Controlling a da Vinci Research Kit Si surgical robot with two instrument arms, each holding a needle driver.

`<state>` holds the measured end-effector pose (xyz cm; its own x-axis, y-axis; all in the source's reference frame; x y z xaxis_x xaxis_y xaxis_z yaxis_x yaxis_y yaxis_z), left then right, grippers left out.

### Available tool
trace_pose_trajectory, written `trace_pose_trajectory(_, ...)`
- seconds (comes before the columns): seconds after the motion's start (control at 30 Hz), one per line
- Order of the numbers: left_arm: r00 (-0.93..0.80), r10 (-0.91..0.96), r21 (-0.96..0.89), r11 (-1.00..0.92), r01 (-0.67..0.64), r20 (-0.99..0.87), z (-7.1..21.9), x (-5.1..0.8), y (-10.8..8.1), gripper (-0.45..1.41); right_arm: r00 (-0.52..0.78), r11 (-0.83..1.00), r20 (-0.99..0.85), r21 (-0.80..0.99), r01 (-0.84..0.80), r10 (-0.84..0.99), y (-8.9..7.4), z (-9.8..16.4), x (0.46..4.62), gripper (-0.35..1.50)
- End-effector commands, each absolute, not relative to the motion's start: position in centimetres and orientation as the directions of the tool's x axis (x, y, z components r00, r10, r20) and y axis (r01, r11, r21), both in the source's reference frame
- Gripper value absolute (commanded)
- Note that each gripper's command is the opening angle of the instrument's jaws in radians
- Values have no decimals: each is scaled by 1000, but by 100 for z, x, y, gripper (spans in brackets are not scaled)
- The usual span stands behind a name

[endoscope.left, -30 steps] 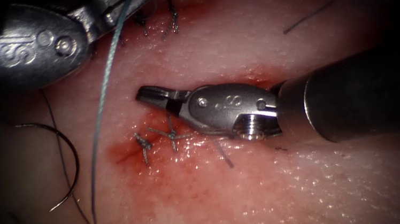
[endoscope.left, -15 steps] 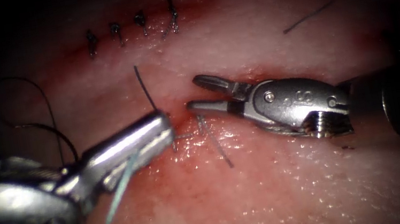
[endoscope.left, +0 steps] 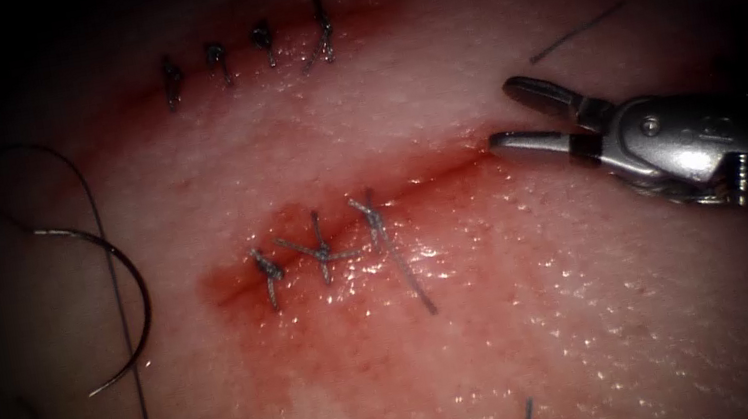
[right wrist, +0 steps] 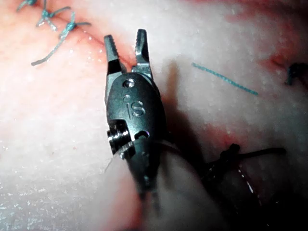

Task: Wound Closure

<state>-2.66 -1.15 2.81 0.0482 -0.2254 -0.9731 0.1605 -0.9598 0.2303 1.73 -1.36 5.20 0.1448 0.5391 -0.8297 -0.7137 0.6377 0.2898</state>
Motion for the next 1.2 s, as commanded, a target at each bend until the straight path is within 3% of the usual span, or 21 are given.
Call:
trace_pose_trajectory(0.03, 45, -182, 187, -965, 185, -982, 289, -272, -121, 61, 145, 642, -830, 293, -708, 539, -142, 528, 185, 73)
trace_pose_trajectory(0.07, 29, -172, 175, -967, 183, -985, 293, -272, -120, 86, 149, 644, -827, 294, -707, 542, -142, 528, 187, 76)
trace_pose_trajectory(0.13, -14, -120, 116, -979, 168, -993, 301, -269, -113, 108, 151, 644, -826, 294, -706, 543, -143, 527, 189, 81)
trace_pose_trajectory(0.3, -154, 156, -158, -987, 1, -976, 335, -256, -82, 140, 154, 648, -824, 297, -701, 545, -144, 527, 192, 84)
trace_pose_trajectory(0.47, -213, 184, -173, -982, -70, -960, 380, -245, -48, 140, 157, 657, -823, 304, -690, 546, -143, 527, 193, 98)
trace_pose_trajectory(0.6, -236, 179, -161, -982, -95, -955, 423, -236, -20, 125, 173, 673, -814, 317, -668, 555, -142, 528, 193, 120)
trace_pose_trajectory(0.63, -259, 178, -151, -981, -121, -949, 437, -234, -12, 111, 173, 674, -814, 317, -668, 554, -142, 528, 193, 121)
trace_pose_trajectory(0.7, -302, 176, -129, -977, -170, -937, 459, -233, -2, 89, 209, 700, -822, 285, -655, 530, -145, 527, 194, 111)
trace_pose_trajectory(0.83, -358, 161, -81, -970, -229, -920, 506, -237, 4, 79, 380, 812, -831, 138, -567, 407, -151, 525, 196, 101)
trace_pose_trajectory(1.07, -404, 119, -27, -974, -225, -907, 553, -256, -5, 62, 400, 876, -824, 217, -431, 401, -153, 523, 204, 106)
trace_pose_trajectory(1.2, -417, 116, -13, -970, -242, -901, 560, -269, -11, 62, 398, 898, -837, 224, -377, 376, -153, 524, 206, 101)
